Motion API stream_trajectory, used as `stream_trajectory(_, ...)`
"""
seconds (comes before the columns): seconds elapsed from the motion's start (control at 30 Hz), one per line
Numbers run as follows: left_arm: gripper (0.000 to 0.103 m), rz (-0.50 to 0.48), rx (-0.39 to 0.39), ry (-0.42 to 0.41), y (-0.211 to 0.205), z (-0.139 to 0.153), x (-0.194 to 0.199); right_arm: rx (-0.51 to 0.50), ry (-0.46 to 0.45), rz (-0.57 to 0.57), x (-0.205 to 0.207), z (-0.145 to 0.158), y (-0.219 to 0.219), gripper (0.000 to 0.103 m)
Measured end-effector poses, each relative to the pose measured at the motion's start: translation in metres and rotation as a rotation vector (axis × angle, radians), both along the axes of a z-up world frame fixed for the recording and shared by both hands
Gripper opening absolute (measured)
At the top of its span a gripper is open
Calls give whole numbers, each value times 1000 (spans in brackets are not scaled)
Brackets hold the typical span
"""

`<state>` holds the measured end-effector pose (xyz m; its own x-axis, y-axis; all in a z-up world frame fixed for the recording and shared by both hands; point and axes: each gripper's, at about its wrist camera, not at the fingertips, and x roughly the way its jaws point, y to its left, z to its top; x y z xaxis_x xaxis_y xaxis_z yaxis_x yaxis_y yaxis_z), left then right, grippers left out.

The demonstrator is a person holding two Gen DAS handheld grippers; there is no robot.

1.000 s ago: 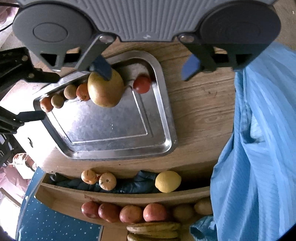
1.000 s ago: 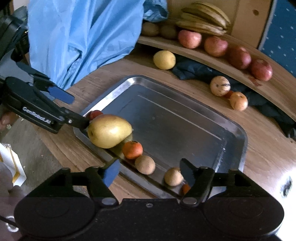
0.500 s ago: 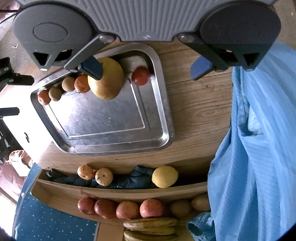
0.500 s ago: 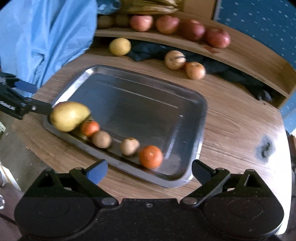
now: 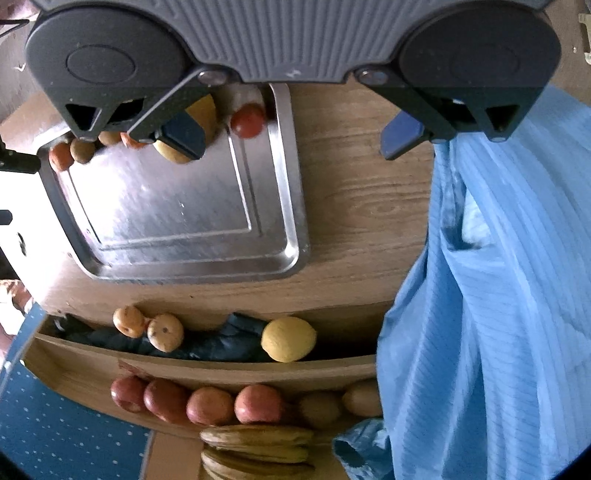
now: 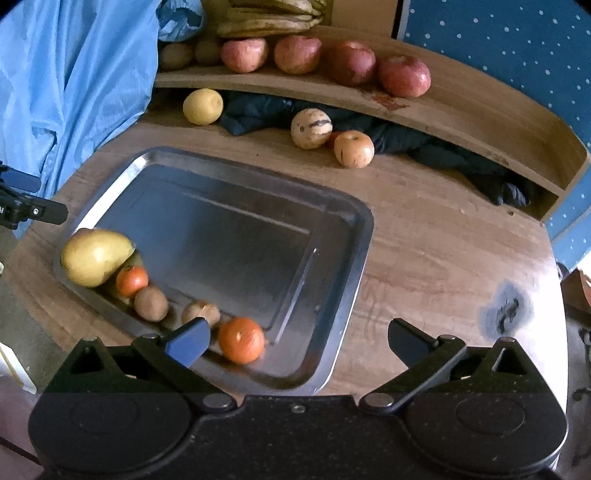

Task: Organize fruits
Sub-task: 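Lift both open tools away from the tray toward the shelf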

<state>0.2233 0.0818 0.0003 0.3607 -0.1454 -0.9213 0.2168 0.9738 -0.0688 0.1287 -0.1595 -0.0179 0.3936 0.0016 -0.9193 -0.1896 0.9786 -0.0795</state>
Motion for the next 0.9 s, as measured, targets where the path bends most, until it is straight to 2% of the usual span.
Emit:
stream_trajectory(0.37, 103, 101, 4, 5, -20, -4, 28, 14, -25, 40, 34, -2, -18, 102)
stream_trajectory(0.9, 103, 100, 10, 0, -55, -7, 52, 63, -40, 130, 72, -7, -17, 102)
